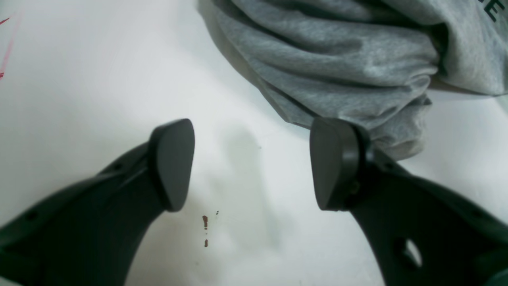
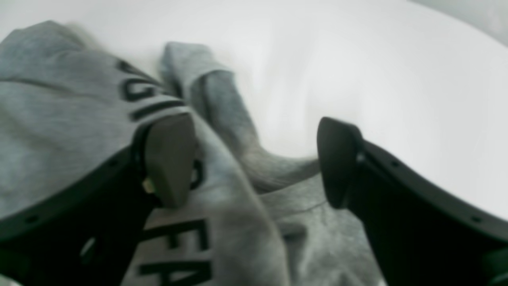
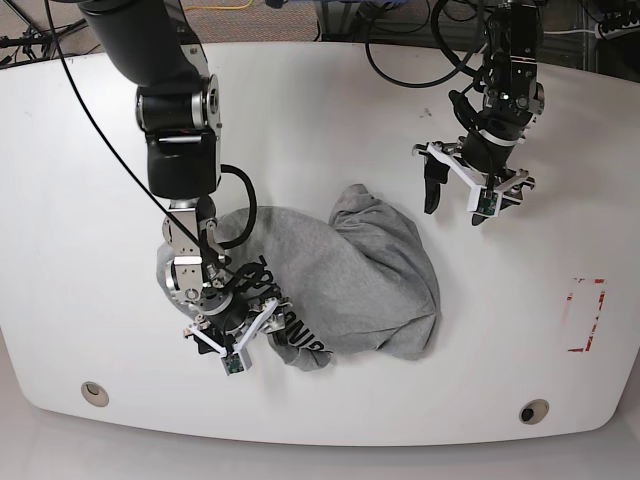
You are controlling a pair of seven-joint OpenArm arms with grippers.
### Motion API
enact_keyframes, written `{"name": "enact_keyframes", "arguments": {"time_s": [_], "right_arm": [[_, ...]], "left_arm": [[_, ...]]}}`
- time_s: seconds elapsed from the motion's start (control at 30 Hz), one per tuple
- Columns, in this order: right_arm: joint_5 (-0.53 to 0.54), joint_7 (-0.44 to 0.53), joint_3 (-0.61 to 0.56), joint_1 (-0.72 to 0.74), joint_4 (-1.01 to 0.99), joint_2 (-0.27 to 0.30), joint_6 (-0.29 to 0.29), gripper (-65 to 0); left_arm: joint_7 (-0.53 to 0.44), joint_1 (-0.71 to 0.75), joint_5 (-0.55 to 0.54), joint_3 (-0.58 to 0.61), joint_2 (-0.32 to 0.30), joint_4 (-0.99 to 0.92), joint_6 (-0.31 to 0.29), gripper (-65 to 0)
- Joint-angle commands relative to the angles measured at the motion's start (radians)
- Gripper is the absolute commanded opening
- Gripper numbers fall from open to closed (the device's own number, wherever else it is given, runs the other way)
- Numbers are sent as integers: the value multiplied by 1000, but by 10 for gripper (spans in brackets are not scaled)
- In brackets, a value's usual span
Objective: Fold the T-shirt properly
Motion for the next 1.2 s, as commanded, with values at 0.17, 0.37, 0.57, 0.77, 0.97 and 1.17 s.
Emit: {"name": "enact_keyframes", "arguments": {"time_s": [0.17,0.37,0.57,0.77,0.97,1.17], "right_arm": [[14,77,-5,107,-146,22,21,-147],[16,77,-17,106,-154,22,8,-153],[17,58,-7,80,-131,13,-3,-216],[16,46,-10,56,-69,9,-9,-354],[15,26,-12,38,73,7,-2,-582],[12,20,-11,39,111,7,-2,-650]], "left_arm": [[-27,-2,-5,-6,-4,23,14,-222],[-27,-3,-4,-4,-4,22,16,-222],[-20,-8,-1,-2,-4,23,10,-221],[-18,-10,-2,0,-5,22,10,-221],[-20,-11,-4,0,-4,23,7,-222],[-17,-10,-1,3,-3,24,3,-221]]}}
